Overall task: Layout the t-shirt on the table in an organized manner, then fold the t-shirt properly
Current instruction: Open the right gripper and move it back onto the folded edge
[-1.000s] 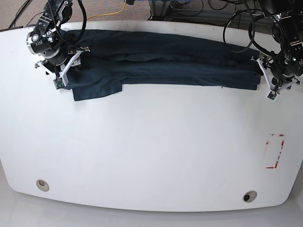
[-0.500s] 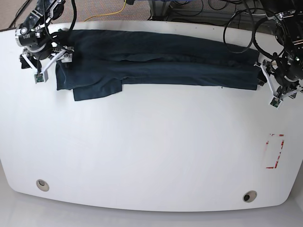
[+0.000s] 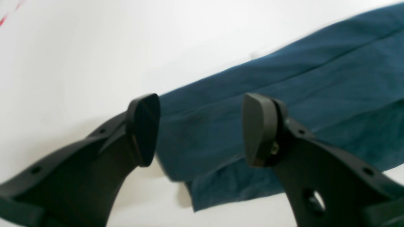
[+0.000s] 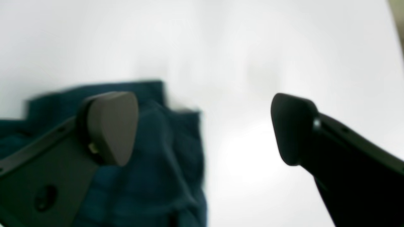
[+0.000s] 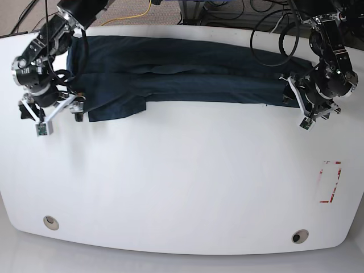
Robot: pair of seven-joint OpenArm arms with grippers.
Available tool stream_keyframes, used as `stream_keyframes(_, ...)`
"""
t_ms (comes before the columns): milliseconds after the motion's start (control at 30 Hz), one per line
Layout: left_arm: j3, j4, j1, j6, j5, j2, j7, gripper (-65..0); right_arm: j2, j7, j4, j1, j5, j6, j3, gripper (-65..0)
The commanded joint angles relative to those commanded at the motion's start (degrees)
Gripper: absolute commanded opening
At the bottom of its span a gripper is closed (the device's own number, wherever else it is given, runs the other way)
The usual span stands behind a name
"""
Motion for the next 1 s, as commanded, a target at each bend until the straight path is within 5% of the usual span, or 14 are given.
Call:
stream_keyframes(167, -0.09, 0.00, 0.18, 0.00, 0.00, -0.09, 0.00, -26.5, -0.09, 0.79, -6.59, 2.37, 0.00, 0.00, -4.40, 0.0)
stream_keyframes(533, -0.26, -0.09, 0.70, 0.00, 0.00, -0.35, 0.00, -26.5, 1.32, 9.85, -24.88, 6.15, -0.09, 0.00, -4.66, 0.0)
stream_keyframes(1000, -0.09, -0.18, 0.79, 0.00, 0.00, -0.18, 0.00, -26.5, 2.11, 10.02, -25.14, 2.55, 0.53, 0.00, -9.41, 0.0)
